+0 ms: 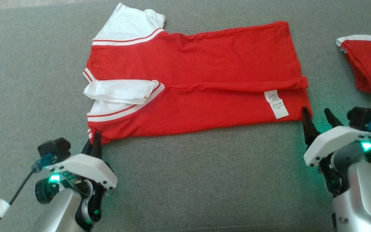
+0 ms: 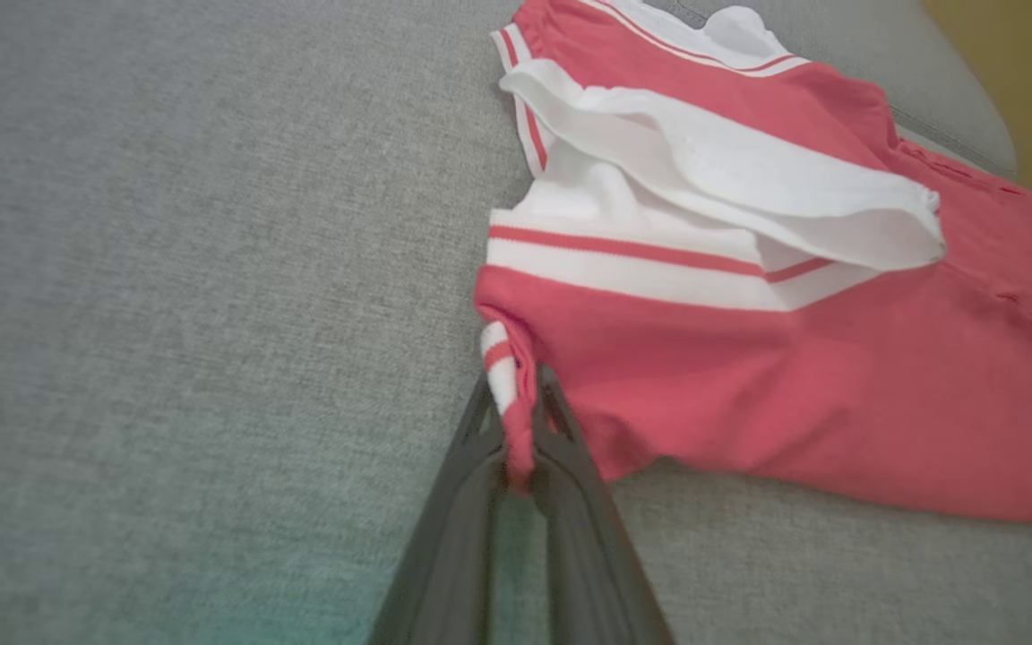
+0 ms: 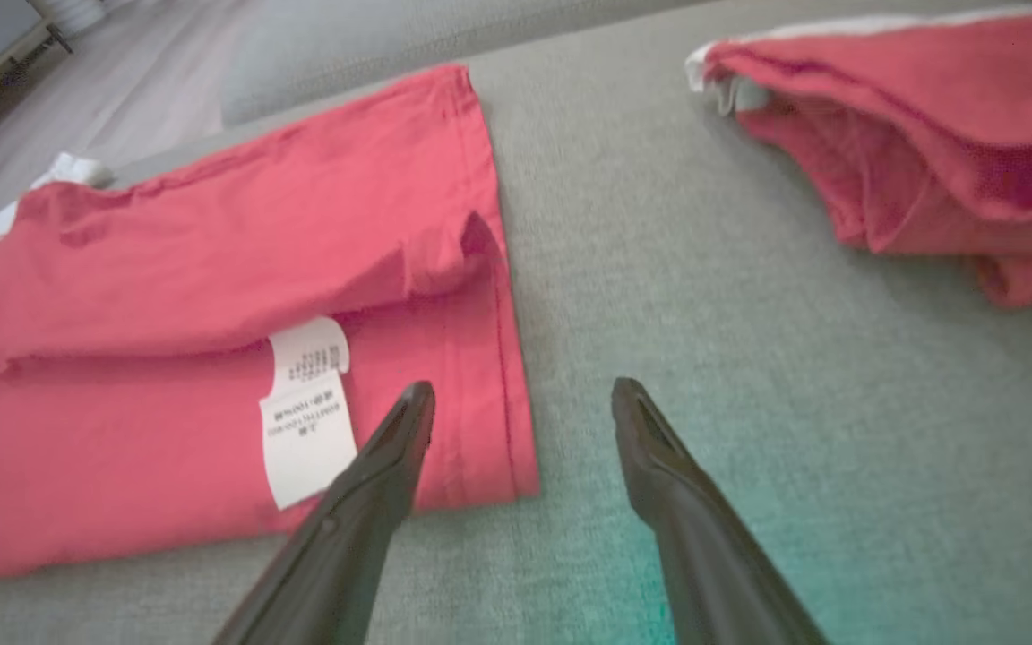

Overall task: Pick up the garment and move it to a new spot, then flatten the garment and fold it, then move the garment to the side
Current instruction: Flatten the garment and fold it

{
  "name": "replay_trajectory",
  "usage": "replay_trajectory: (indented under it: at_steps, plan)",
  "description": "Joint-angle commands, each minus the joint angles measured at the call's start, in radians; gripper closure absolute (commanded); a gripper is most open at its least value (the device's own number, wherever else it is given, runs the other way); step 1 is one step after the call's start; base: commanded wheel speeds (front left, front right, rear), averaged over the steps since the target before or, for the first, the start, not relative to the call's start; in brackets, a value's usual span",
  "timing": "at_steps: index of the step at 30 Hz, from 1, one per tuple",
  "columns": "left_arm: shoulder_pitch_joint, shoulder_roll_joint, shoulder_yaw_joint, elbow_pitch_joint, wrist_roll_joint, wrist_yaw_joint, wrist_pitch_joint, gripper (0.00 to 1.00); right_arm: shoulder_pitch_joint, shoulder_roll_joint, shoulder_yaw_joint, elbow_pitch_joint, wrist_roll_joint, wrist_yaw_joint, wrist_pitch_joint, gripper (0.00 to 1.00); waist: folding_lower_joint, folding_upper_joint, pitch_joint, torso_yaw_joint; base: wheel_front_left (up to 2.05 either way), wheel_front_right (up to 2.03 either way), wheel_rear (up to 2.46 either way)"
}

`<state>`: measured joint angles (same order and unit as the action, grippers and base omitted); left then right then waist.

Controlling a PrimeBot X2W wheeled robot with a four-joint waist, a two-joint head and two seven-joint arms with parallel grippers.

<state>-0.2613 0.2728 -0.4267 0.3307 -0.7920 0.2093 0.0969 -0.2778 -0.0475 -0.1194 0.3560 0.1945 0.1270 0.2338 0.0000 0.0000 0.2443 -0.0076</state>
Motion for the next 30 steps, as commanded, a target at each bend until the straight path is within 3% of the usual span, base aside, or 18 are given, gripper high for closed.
replay_trajectory:
  at_steps: [1, 7, 8, 10, 11, 18, 24, 30]
  plan:
    - [-0.032, 0.016, 0.030, -0.037, -0.001, -0.007, -0.005, 1.00, -0.046, -0.003, 0.018, 0.000, -0.003, 0.004, 0.012, 0.00, 0.0000, 0.0000, 0.002, 0.008, 0.00, 0.00, 0.00]
    - [-0.033, 0.016, 0.030, -0.054, 0.005, -0.012, -0.031, 1.00, -0.067, -0.003, 0.026, 0.082, 0.015, 0.004, 0.024, 0.01, 0.0000, 0.0000, 0.003, 0.023, 0.00, 0.00, 0.00]
    - [-0.033, 0.017, 0.031, -0.058, 0.005, -0.013, -0.036, 1.00, -0.072, -0.003, 0.028, 0.095, 0.020, 0.004, 0.021, 0.23, 0.0000, 0.0000, 0.002, 0.025, 0.00, 0.00, 0.00]
    - [-0.031, 0.021, 0.036, -0.074, 0.006, -0.017, -0.053, 1.00, -0.088, -0.003, 0.035, 0.128, 0.036, 0.004, 0.013, 0.87, 0.0000, 0.0000, -0.006, 0.030, 0.00, 0.00, 0.00]
    - [-0.031, 0.023, 0.039, -0.081, 0.006, -0.019, -0.059, 1.00, -0.092, -0.003, 0.038, 0.135, 0.043, 0.004, 0.009, 1.00, 0.0000, 0.0000, -0.010, 0.030, 0.00, 0.00, 0.00]
    - [-0.035, 0.069, 0.059, -0.182, 0.022, -0.009, -0.068, 1.00, -0.108, -0.003, 0.023, 0.117, 0.123, 0.004, -0.010, 1.00, 0.0000, 0.0000, -0.048, 0.028, 0.00, 0.00, 0.00]
    - [0.004, 0.140, 0.076, -0.340, 0.038, 0.020, -0.034, 1.00, -0.055, -0.003, -0.011, -0.008, 0.174, 0.004, 0.033, 1.00, 0.0000, 0.0000, -0.076, 0.021, 0.00, 0.00, 0.00]
    - [0.154, 0.184, 0.067, -0.471, 0.038, 0.070, 0.007, 1.00, 0.095, -0.003, -0.029, -0.147, 0.183, 0.004, 0.091, 1.00, 0.0000, 0.0000, -0.087, 0.018, 0.00, 0.00, 0.00]
